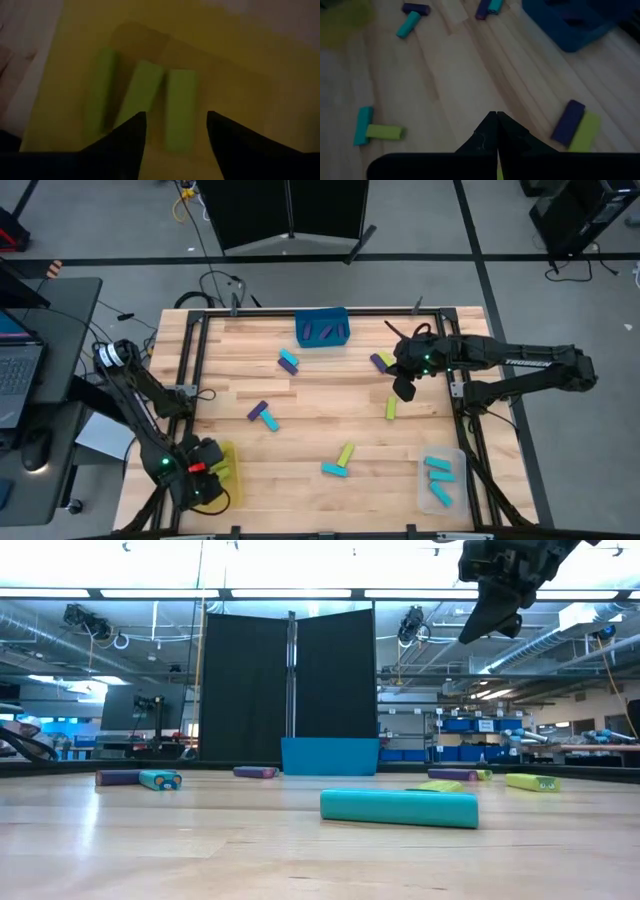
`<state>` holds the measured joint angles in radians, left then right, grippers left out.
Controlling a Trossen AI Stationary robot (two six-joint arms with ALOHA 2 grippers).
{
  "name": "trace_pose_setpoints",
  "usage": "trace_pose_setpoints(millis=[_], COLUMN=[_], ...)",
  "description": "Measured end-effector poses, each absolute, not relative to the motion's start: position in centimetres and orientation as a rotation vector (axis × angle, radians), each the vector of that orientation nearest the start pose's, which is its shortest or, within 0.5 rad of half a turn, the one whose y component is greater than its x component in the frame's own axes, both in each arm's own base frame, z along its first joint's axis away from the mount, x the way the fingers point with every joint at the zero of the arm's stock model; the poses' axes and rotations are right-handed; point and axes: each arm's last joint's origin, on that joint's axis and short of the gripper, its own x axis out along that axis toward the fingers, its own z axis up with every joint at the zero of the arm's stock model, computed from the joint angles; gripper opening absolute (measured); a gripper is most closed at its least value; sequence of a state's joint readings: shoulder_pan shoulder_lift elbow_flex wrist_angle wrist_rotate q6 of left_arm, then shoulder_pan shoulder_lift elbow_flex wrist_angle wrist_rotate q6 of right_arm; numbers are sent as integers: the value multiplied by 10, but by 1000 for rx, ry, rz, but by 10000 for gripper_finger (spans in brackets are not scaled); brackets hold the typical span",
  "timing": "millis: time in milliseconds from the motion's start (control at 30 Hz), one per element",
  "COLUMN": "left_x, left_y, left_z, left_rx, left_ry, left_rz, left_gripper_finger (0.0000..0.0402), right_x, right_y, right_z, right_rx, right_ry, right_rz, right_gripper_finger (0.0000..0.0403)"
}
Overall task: Sort blocks
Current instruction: Put the purple block into the blue bin
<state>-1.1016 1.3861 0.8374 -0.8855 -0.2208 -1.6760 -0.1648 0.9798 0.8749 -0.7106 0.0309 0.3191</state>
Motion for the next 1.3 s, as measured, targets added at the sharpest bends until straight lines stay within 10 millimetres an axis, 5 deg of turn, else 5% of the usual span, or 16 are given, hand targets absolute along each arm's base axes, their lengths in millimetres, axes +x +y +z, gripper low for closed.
trace_pose_setpoints(millis=[233, 533, 767, 967, 1100, 1300], left_x=[133, 191, 243, 285, 294, 286], left_y=[-207, -166, -116, -47, -11, 18], left_z=[255, 304, 312, 324, 303, 273], left_rx=[-648, -767, -578, -364, -336, -337], left_ry=[1104, 763, 708, 611, 606, 545], left_rz=[399, 600, 555, 205, -48, -314], left_gripper_finger=[164, 60, 7, 3, 2, 1], right_x=[187, 193, 214, 227, 231, 235], right_y=[-43, -59, -75, -84, -85, -87], right_z=[289, 278, 251, 238, 241, 247], right_rx=[372, 489, 543, 589, 621, 628], right_ry=[740, 787, 901, 900, 839, 763], right_rz=[-287, -394, -459, -493, -502, -496], right_gripper_finger=[9, 33, 56, 69, 64, 26])
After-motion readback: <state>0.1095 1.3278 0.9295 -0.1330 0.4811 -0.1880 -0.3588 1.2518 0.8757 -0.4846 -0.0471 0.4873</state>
